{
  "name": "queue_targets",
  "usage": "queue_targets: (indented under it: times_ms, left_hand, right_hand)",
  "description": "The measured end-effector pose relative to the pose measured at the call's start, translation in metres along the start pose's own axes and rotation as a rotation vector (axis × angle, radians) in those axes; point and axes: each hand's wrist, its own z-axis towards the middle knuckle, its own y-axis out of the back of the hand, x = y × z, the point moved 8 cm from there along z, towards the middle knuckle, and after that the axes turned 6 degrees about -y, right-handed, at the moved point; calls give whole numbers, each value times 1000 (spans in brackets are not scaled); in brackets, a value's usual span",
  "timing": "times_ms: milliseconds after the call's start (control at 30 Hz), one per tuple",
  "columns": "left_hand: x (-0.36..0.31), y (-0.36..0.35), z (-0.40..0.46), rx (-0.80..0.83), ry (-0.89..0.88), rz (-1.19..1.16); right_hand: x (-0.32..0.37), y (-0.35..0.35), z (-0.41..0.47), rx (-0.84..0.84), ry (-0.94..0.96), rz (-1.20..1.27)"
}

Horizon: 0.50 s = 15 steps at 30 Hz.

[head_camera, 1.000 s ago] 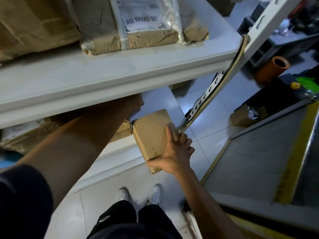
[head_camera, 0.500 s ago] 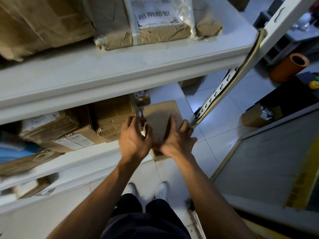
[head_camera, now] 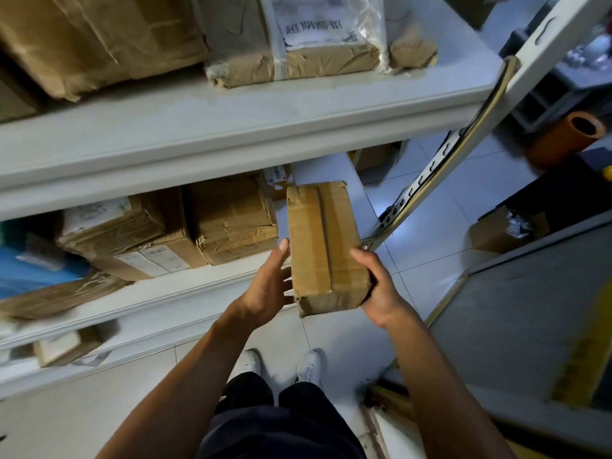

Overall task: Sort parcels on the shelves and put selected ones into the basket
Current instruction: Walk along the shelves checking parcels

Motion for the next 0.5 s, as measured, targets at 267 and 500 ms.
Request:
queue_targets:
  times_ms: [267, 500]
  left_hand:
    - [-10, -7, -8, -132, 9, -25]
    - [-37, -20, -17, -237, -255, 259]
  right_hand:
    - [-17, 18, -16, -9, -4, 174]
    - [21, 26, -18, -143, 120, -426]
